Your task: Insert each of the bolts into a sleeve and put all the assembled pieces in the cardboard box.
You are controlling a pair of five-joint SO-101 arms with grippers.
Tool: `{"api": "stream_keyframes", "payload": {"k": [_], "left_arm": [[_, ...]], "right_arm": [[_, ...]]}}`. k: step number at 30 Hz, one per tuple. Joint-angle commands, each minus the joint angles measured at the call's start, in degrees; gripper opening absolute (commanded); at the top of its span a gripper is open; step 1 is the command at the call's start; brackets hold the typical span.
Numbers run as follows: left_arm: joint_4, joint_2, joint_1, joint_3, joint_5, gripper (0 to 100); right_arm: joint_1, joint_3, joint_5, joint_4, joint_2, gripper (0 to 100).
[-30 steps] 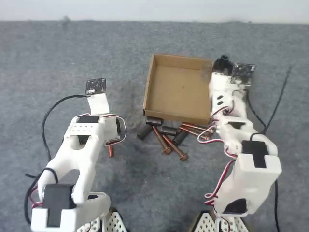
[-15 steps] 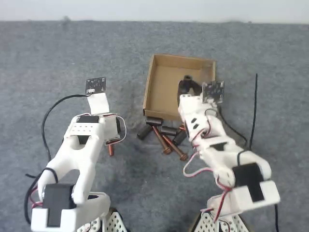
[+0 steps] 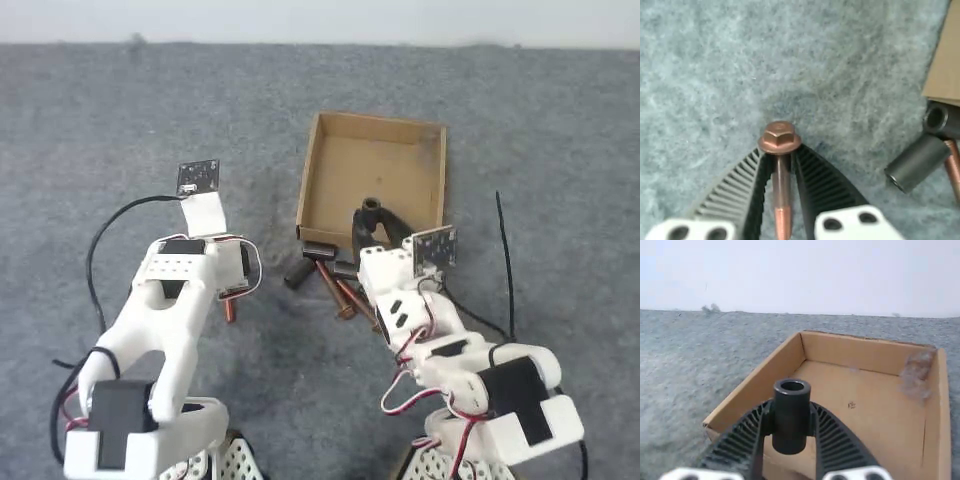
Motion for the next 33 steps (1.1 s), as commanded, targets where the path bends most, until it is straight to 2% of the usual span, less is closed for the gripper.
{"api": "stream_keyframes", "payload": {"k": [1, 5, 9, 16, 22, 33], "left_arm": [[-1.1, -3.3, 0.1, -0.2, -0.6, 1], [-1.1, -3.3, 0.2, -0.1, -0.6, 1], [-1.1, -3.3, 0.2, -0.1, -0.6, 1], [-1.1, -3.3, 0.2, -0.1, -0.6, 1], [-1.2, -3.3, 0.2, -0.1, -0.6, 1], [-1.8, -3.8, 0.4, -0.7, -0.4, 1]], "right_arm": [[-0.9, 1.3, 0.2, -2.0, -3.6, 0.7], [-1.2, 0.6, 6.0, -2.4, -1.6, 0.7], [-1.2, -4.0, 6.7, -3.2, 4.8, 0.7], [-1.3, -5.5, 7.1, -25.0, 17.5, 0.7], [-2.0, -0.1, 7.1, -37.7, 21.4, 0.7], [-3.7, 10.2, 7.1, -38.9, 16.7, 0.7]]}}
